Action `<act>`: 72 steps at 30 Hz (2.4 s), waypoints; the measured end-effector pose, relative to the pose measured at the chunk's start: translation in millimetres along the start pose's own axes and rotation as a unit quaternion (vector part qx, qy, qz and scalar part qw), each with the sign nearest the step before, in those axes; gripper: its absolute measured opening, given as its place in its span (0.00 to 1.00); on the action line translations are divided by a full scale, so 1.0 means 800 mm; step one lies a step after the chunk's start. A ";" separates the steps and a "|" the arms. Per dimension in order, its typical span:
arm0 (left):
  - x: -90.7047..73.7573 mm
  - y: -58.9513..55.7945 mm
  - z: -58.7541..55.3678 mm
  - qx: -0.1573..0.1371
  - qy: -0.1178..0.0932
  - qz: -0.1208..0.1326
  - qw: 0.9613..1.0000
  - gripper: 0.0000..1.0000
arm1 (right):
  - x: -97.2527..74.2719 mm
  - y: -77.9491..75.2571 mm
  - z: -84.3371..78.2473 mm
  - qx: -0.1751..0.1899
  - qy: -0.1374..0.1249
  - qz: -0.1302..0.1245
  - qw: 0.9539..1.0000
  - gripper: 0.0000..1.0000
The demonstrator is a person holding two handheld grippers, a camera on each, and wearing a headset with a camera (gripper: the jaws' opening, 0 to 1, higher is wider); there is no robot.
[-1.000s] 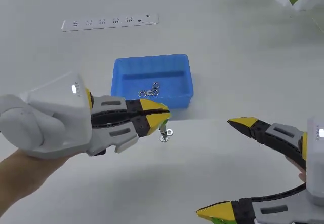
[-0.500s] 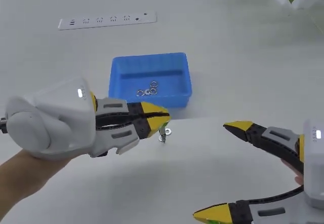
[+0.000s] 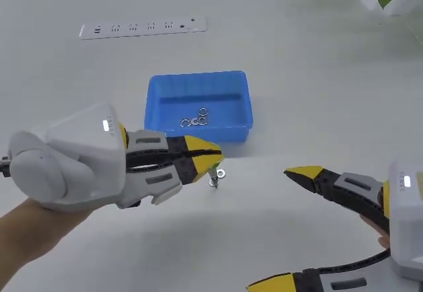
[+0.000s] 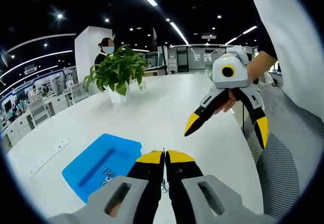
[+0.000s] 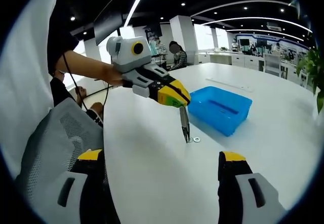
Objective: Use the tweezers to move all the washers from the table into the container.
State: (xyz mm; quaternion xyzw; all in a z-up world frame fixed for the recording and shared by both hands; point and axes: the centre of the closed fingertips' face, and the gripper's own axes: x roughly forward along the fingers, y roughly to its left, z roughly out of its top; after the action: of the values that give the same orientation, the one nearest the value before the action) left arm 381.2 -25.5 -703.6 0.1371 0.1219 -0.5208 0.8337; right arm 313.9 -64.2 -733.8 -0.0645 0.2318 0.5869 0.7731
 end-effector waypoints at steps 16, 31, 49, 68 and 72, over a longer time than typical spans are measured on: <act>0.007 -0.007 0.005 -0.008 0.025 -0.017 1.000 0.05 | 0.045 -0.022 0.024 -0.039 -0.009 0.048 0.998 0.60; 0.012 -0.010 0.005 -0.021 0.029 -0.024 0.999 0.05 | 0.103 -0.048 0.012 -0.084 0.037 0.103 0.990 0.35; 0.009 0.000 -0.002 -0.031 0.036 -0.023 0.999 0.06 | 0.116 -0.055 0.011 -0.153 0.066 0.140 0.976 0.12; 0.014 0.003 -0.002 -0.023 0.049 -0.022 0.998 0.06 | 0.113 -0.050 0.015 -0.143 0.028 0.197 0.969 0.09; 0.011 0.004 0.002 -0.071 0.041 -0.013 0.997 0.07 | 0.115 -0.040 0.018 -0.146 0.025 0.201 0.968 0.09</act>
State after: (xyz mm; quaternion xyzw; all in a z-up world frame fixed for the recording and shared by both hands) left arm 387.9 -32.1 -705.1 0.0976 0.1944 -0.5158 0.8287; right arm 367.1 11.9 -766.5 -0.1433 0.1712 0.7560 0.6154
